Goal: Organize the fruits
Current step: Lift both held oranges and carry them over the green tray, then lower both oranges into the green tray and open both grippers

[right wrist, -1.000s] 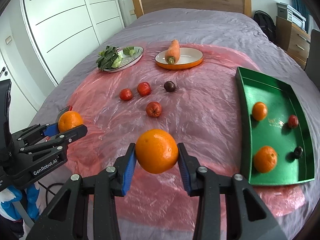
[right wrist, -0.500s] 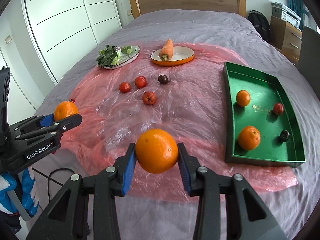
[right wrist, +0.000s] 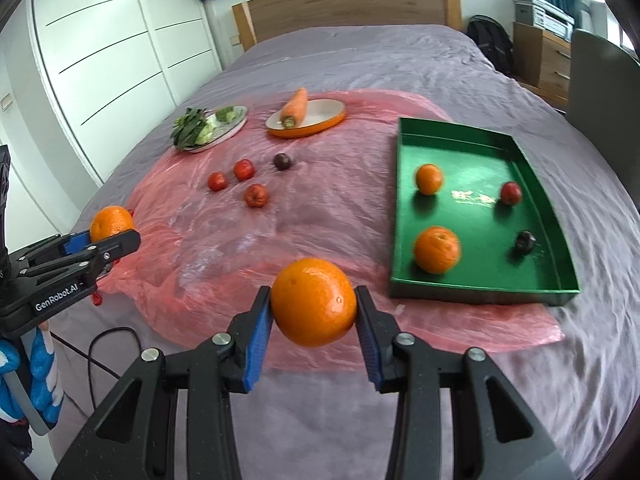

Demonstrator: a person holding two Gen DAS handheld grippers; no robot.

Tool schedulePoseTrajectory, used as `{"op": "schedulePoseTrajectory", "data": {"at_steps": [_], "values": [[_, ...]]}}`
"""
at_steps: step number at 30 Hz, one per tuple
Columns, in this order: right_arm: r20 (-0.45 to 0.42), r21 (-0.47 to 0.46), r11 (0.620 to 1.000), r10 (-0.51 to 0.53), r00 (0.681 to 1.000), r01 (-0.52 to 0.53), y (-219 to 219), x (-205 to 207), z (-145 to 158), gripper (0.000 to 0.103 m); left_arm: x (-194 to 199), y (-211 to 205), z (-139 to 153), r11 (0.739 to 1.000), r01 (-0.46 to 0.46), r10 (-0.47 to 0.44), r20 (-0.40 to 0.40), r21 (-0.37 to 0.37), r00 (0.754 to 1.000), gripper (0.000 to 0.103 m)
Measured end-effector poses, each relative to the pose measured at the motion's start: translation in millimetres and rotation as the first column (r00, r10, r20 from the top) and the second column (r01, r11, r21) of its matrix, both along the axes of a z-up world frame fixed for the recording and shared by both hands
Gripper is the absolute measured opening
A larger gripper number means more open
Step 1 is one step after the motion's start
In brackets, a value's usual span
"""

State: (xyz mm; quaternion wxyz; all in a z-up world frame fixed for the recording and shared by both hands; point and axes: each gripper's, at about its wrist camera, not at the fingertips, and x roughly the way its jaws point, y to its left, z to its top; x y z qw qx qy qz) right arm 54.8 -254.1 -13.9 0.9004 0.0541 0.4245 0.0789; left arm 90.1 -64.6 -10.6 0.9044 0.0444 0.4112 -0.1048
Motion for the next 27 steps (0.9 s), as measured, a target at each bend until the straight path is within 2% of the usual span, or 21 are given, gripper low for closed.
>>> {"op": "schedulePoseTrajectory", "data": {"at_steps": [13, 27], "values": [[-0.005, -0.017, 0.993, -0.114, 0.993, 0.114, -95, 9, -6, 0.047, 24, -89, 2, 0.992, 0.126, -0.126, -0.026, -0.003, 0.992, 0.037], [0.000, -0.020, 0.985, -0.170, 0.985, 0.170, -173, 66, -18, 0.047, 67, -187, -8, 0.972, 0.236, -0.236, -0.048, -0.012, 0.971, 0.037]]}}
